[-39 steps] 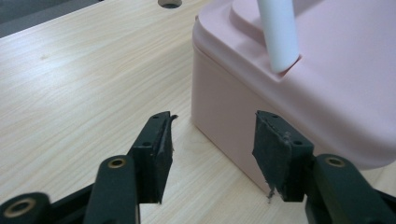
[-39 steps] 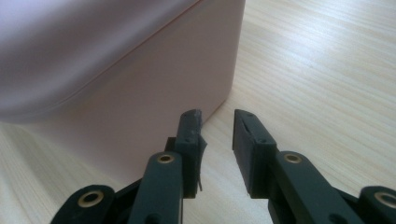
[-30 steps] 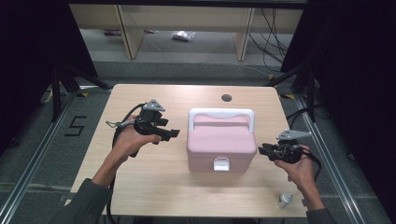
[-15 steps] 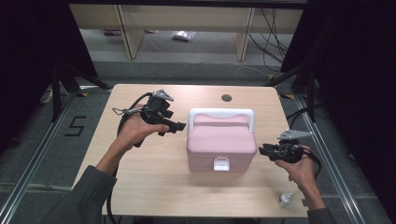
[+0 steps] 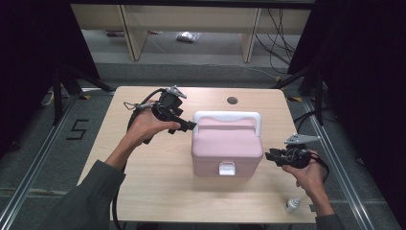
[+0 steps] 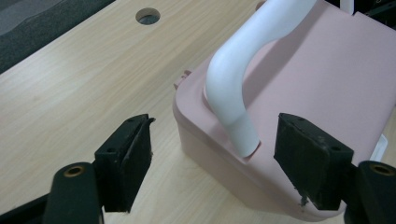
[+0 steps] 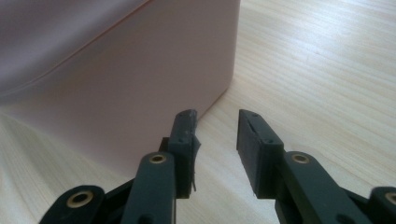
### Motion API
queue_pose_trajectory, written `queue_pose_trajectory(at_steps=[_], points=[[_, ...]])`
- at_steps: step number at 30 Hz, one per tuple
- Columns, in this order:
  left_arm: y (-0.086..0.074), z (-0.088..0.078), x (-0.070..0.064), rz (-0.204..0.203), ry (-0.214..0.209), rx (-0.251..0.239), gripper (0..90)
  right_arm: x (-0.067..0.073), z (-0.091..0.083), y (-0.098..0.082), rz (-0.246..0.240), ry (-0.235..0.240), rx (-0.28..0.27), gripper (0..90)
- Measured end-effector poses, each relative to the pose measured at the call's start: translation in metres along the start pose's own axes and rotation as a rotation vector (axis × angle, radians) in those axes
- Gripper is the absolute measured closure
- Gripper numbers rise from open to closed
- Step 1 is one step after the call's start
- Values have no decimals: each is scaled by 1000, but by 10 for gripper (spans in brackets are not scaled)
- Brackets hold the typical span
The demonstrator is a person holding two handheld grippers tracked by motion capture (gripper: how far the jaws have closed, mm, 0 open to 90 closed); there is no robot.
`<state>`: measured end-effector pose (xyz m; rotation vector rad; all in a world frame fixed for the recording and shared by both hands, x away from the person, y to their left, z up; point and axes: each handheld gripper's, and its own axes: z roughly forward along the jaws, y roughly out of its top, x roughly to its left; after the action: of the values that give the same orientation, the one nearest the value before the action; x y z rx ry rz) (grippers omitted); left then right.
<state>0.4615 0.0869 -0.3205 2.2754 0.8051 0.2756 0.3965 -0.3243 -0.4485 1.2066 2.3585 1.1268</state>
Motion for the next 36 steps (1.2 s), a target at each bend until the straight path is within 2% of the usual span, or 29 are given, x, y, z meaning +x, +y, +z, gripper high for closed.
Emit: queue_pose_trajectory(at_steps=[1,2,8,12,14,16,18,20,22,25,26,29,34,36], points=[[4,0,0,9,-1,0,268,-1,0,1,-25,-11,10,680],[6,0,0,11,-6,-4,267,-1,0,1,-26,-12,12,680],[18,2,-5,52,8,20,267,-1,1,-1,3,6,18,679],[24,7,-9,71,5,49,267,-1,2,-2,-7,1,13,679],[27,10,-10,81,-3,65,267,0,2,-2,-5,-7,28,679],[30,13,-12,91,-4,82,268,-2,2,-2,-34,-16,30,676],[32,16,-13,93,-8,88,268,-3,3,-2,-40,-12,20,677],[34,18,-13,100,-16,104,268,-2,2,-2,-22,-13,29,676],[36,20,-13,91,-11,96,268,-1,1,-3,-12,-8,31,676],[37,22,-14,105,-22,105,268,-1,2,-3,-9,3,33,674],[39,24,-15,109,-27,100,268,-1,1,-3,-14,-6,31,673],[43,26,-16,110,-17,96,272,0,1,-3,-11,-3,34,673],[51,29,-20,158,-13,135,310,0,1,-4,-15,-6,34,672],[52,30,-20,158,-11,138,315,0,1,-3,-16,-5,34,672]])
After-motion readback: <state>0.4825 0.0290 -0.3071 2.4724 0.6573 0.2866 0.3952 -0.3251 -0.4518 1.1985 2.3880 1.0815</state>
